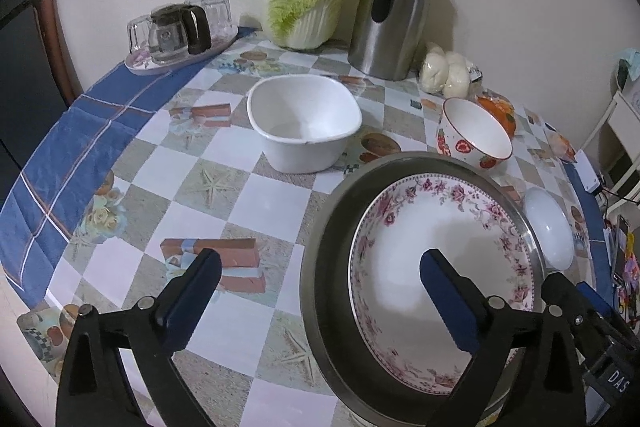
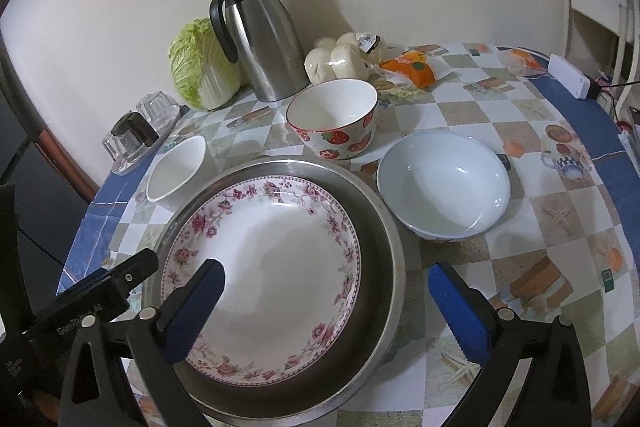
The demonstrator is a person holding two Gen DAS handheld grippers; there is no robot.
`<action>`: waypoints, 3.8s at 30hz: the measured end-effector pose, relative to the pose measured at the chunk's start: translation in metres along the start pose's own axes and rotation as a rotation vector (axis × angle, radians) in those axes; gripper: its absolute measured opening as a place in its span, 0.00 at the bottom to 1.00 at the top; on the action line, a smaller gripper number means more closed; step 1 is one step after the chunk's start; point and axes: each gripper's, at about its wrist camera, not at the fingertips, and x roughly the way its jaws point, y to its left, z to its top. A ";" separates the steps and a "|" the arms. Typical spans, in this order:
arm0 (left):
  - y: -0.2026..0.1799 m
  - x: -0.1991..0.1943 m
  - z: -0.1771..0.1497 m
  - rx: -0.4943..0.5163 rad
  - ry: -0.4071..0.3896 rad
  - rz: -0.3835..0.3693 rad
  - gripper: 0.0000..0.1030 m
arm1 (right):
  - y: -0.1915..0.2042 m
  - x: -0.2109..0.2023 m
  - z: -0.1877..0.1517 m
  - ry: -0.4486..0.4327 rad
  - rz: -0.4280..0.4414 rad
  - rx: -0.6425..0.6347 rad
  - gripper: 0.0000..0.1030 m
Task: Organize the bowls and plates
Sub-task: 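Open both tools and lift them off the plate rim, then move both tools toward the red-rimmed white bowl beside the thermos, then close both tools on the red-rimmed bowl's rim and lift it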
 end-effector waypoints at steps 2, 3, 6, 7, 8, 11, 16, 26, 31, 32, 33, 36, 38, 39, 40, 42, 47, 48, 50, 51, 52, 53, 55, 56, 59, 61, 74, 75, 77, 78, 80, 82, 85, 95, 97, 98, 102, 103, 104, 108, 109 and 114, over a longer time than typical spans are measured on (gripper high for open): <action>0.000 -0.002 0.000 0.005 -0.013 0.002 0.97 | 0.000 -0.002 0.000 -0.009 -0.005 0.002 1.00; 0.000 -0.003 0.000 0.007 -0.017 0.002 0.97 | 0.000 -0.003 0.000 -0.015 -0.007 0.003 1.00; -0.003 -0.006 -0.001 0.018 -0.038 0.008 0.97 | 0.000 -0.007 0.001 -0.035 -0.007 0.005 1.00; -0.004 -0.008 -0.001 0.024 -0.054 0.012 0.97 | 0.000 -0.008 0.001 -0.037 -0.008 0.007 1.00; -0.005 -0.010 -0.001 0.028 -0.061 0.013 0.97 | 0.000 -0.009 0.001 -0.036 -0.009 0.010 1.00; -0.007 -0.012 -0.002 0.039 -0.082 0.013 0.97 | 0.001 -0.011 0.003 -0.039 -0.017 0.005 1.00; -0.011 -0.010 -0.002 0.033 -0.053 -0.030 0.97 | 0.005 -0.014 0.007 -0.041 -0.006 -0.022 1.00; -0.027 -0.012 0.013 0.070 -0.108 -0.083 0.97 | 0.003 -0.027 0.027 -0.167 -0.011 -0.022 1.00; -0.039 -0.002 0.020 0.117 -0.076 -0.062 0.97 | -0.011 -0.020 0.034 -0.138 0.005 0.039 1.00; -0.040 0.002 0.024 0.111 -0.058 -0.068 0.97 | -0.014 -0.018 0.035 -0.130 0.007 0.043 1.00; -0.040 0.005 0.027 0.105 -0.044 -0.073 0.97 | -0.016 -0.015 0.037 -0.116 0.001 0.044 1.00; -0.041 0.013 0.041 0.095 -0.016 -0.084 0.97 | -0.023 -0.007 0.045 -0.095 -0.035 0.033 1.00; -0.043 0.018 0.051 0.103 -0.001 -0.080 0.97 | -0.027 -0.003 0.054 -0.078 -0.044 0.029 1.00; -0.044 0.019 0.055 0.107 0.008 -0.078 0.97 | -0.029 -0.002 0.058 -0.069 -0.040 0.026 1.00; -0.046 0.021 0.061 0.114 0.017 -0.080 0.97 | -0.030 0.000 0.063 -0.060 -0.040 0.023 1.00; -0.047 0.023 0.070 0.125 0.026 -0.091 0.97 | -0.033 0.002 0.073 -0.035 -0.048 0.015 1.00; -0.049 0.030 0.093 0.129 0.074 -0.115 0.97 | -0.042 -0.009 0.097 -0.007 -0.051 0.016 1.00; -0.050 0.032 0.097 0.125 0.090 -0.128 0.97 | -0.042 -0.012 0.101 -0.005 -0.057 0.014 1.00; -0.051 0.034 0.101 0.112 0.120 -0.151 0.97 | -0.043 -0.021 0.106 -0.006 -0.062 0.008 1.00; -0.052 0.035 0.103 0.105 0.134 -0.162 0.97 | -0.043 -0.028 0.110 -0.013 -0.064 -0.001 1.00; -0.053 0.036 0.105 0.102 0.145 -0.169 0.97 | -0.043 -0.032 0.114 -0.017 -0.067 -0.008 1.00; -0.055 0.036 0.107 0.104 0.151 -0.171 0.97 | -0.043 -0.037 0.119 -0.019 -0.071 -0.014 1.00; -0.060 0.036 0.114 0.120 0.155 -0.165 0.97 | -0.044 -0.045 0.129 -0.013 -0.068 -0.012 1.00; -0.061 0.035 0.117 0.127 0.158 -0.167 0.97 | -0.044 -0.049 0.134 -0.009 -0.062 -0.009 1.00; -0.066 0.033 0.132 0.123 0.171 -0.183 0.97 | -0.044 -0.069 0.155 -0.040 -0.054 -0.032 1.00; -0.070 0.031 0.141 0.123 0.167 -0.182 0.97 | -0.044 -0.079 0.174 -0.061 -0.066 -0.051 1.00; -0.110 0.082 0.171 0.101 0.265 -0.200 0.76 | -0.051 0.027 0.209 0.094 -0.087 0.020 0.87; -0.113 0.092 0.169 0.098 0.288 -0.199 0.71 | -0.052 0.046 0.204 0.124 -0.087 0.031 0.83; -0.118 0.104 0.165 0.096 0.309 -0.197 0.70 | -0.053 0.068 0.197 0.166 -0.084 0.051 0.76; -0.120 0.110 0.164 0.097 0.319 -0.200 0.69 | -0.054 0.084 0.192 0.196 -0.075 0.061 0.73; -0.124 0.123 0.161 0.096 0.339 -0.206 0.66 | -0.053 0.101 0.186 0.222 -0.073 0.061 0.69; -0.127 0.135 0.158 0.099 0.359 -0.204 0.61 | -0.051 0.118 0.181 0.243 -0.096 0.042 0.62; -0.129 0.154 0.154 0.103 0.383 -0.188 0.55 | -0.053 0.139 0.175 0.279 -0.095 0.041 0.47; -0.136 0.189 0.141 0.114 0.435 -0.187 0.40 | -0.054 0.182 0.165 0.334 -0.106 0.022 0.20; -0.139 0.195 0.138 0.118 0.443 -0.190 0.39 | -0.054 0.188 0.163 0.341 -0.104 0.018 0.18; -0.141 0.197 0.137 0.119 0.446 -0.191 0.39 | -0.053 0.191 0.162 0.345 -0.102 0.016 0.17; -0.146 0.205 0.131 0.120 0.462 -0.205 0.34 | -0.052 0.199 0.158 0.358 -0.093 0.015 0.17; -0.147 0.206 0.130 0.122 0.463 -0.208 0.32 | -0.052 0.201 0.157 0.362 -0.089 0.016 0.17; -0.147 0.206 0.130 0.124 0.460 -0.211 0.29 | -0.051 0.202 0.156 0.366 -0.086 0.016 0.17; -0.151 0.206 0.127 0.123 0.455 -0.242 0.21 | -0.051 0.204 0.152 0.378 -0.065 0.030 0.15; -0.151 0.206 0.126 0.123 0.453 -0.243 0.21 | -0.051 0.204 0.151 0.378 -0.065 0.030 0.15; -0.151 0.200 0.124 0.129 0.433 -0.242 0.21 | -0.049 0.194 0.150 0.358 -0.053 0.020 0.15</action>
